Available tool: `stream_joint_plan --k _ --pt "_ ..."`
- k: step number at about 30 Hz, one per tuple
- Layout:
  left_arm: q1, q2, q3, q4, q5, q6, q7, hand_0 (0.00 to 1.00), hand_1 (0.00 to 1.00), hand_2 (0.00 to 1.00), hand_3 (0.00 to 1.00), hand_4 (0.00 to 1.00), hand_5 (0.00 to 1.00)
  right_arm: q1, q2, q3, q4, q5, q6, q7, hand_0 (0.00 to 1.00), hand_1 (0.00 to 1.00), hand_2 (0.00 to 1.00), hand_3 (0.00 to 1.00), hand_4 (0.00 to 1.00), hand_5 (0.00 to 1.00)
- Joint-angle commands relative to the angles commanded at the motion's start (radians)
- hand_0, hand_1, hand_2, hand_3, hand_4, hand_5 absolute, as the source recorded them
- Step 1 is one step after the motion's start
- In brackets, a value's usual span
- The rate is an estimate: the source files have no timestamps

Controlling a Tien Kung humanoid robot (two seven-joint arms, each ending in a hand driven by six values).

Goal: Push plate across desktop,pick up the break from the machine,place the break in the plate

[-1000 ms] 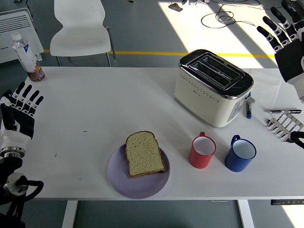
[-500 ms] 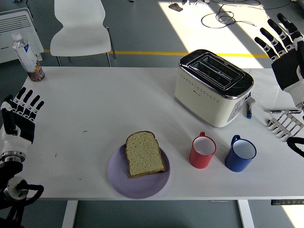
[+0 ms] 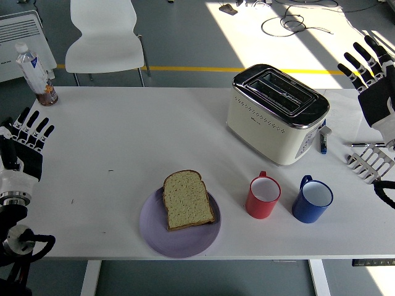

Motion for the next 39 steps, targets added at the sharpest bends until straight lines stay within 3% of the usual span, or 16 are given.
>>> stream_joint_plan --k 9,16,28,39 --pt "-0.003 0.001 -0.005 -0.002 0.001 0.0 0.0 0.755 0.806 0.87 0.85 0.495 0.998 -0.036 0.033 0.065 -0.089 -0.018 -0.003 0.003 0.789 0.778 0.811 0.81 0.536 0.549" --pt "-0.011 0.003 -0.007 -0.004 0.001 0.0 0.001 0.755 0.806 0.87 0.85 0.495 0.998 -0.073 0.054 0.109 -0.111 -0.031 0.007 -0.002 0.79 0.778 0.81 0.809 0.536 0.55" --pt "-0.021 0.003 -0.008 -0.001 0.003 -0.001 0.005 0.755 0.804 0.87 0.849 0.495 0.998 -0.105 0.069 0.137 -0.124 -0.043 0.018 -0.007 0.796 0.78 0.81 0.808 0.535 0.553" --pt "-0.036 0.006 -0.016 0.003 0.003 -0.001 0.009 0.755 0.804 0.869 0.848 0.496 0.998 -0.105 0.065 0.15 -0.092 -0.042 0.027 -0.012 0.797 0.782 0.808 0.806 0.535 0.559"
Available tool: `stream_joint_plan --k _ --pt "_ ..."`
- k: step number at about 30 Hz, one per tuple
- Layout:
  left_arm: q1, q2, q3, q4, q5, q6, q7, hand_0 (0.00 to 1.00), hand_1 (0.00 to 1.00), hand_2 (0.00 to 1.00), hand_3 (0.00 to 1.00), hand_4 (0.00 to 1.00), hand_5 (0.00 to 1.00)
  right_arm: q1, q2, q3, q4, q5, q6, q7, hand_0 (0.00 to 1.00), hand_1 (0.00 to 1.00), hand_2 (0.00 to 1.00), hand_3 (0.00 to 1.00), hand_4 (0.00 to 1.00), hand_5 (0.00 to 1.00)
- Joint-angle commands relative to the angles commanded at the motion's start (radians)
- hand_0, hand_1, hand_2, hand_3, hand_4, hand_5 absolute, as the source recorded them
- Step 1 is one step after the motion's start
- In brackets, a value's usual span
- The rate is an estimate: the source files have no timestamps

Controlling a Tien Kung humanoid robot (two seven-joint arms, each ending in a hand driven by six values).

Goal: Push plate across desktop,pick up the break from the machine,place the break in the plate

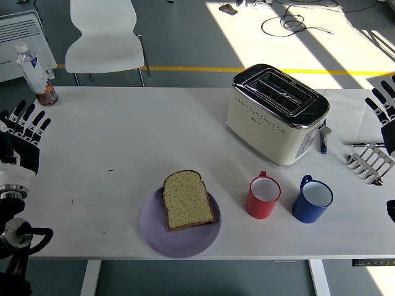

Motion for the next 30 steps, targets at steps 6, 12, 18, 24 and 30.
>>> stream_joint_plan --k 6,12,18,24,30 --pt "-0.007 -0.002 -0.002 0.002 0.001 0.0 0.003 0.755 0.804 0.869 0.847 0.496 0.998 0.001 0.003 -0.002 0.001 -0.001 0.002 -0.001 0.797 0.782 0.808 0.806 0.537 0.559" --pt "-0.004 -0.001 0.0 0.003 0.001 0.001 0.005 0.756 0.804 0.869 0.848 0.496 0.998 -0.002 0.002 -0.001 0.001 0.002 0.002 -0.002 0.796 0.781 0.806 0.805 0.539 0.563" --pt "-0.006 0.0 -0.002 0.002 0.0 0.001 0.004 0.755 0.803 0.869 0.848 0.496 0.998 0.0 0.003 0.002 0.0 0.002 0.002 -0.001 0.795 0.781 0.804 0.805 0.54 0.563" --pt "-0.006 -0.001 0.0 0.002 -0.002 0.001 0.002 0.755 0.804 0.87 0.847 0.497 0.998 0.001 0.003 0.005 0.0 0.001 0.003 0.0 0.793 0.781 0.802 0.803 0.54 0.566" --pt "0.0 -0.001 0.005 0.003 -0.008 0.0 -0.001 0.755 0.803 0.87 0.848 0.496 0.998 -0.003 0.003 0.013 0.0 0.0 0.004 0.002 0.793 0.78 0.802 0.802 0.54 0.565"
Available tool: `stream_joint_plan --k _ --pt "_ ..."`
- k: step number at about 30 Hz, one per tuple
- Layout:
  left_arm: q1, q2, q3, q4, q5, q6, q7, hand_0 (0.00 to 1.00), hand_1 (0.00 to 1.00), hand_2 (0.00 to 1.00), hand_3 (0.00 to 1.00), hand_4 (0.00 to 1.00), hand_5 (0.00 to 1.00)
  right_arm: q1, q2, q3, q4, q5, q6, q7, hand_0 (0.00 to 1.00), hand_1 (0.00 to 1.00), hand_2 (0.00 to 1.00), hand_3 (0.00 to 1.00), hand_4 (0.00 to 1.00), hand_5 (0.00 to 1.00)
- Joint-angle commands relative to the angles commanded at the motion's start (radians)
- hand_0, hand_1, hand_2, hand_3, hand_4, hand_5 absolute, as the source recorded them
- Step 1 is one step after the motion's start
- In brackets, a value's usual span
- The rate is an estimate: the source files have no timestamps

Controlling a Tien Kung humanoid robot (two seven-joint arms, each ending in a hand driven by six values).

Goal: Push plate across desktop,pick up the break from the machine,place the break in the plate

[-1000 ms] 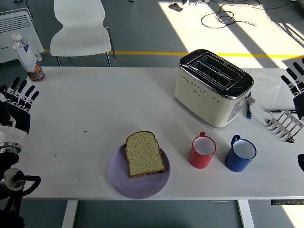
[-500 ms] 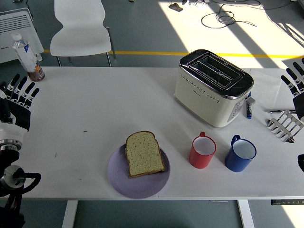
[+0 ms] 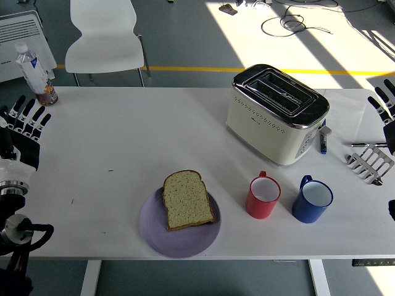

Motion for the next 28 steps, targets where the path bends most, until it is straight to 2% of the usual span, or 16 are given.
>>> stream_joint_plan --k 15,28 --pt "0.009 0.005 0.018 0.001 0.001 0.002 0.001 0.755 0.805 0.869 0.848 0.496 0.998 -0.01 0.0 0.005 -0.002 -0.003 0.002 0.0 0.793 0.778 0.798 0.801 0.542 0.569" --pt "0.001 -0.002 0.005 0.005 -0.003 0.003 0.001 0.755 0.805 0.869 0.849 0.496 0.998 0.001 0.004 0.002 -0.003 -0.003 0.002 -0.001 0.792 0.777 0.795 0.8 0.542 0.57"
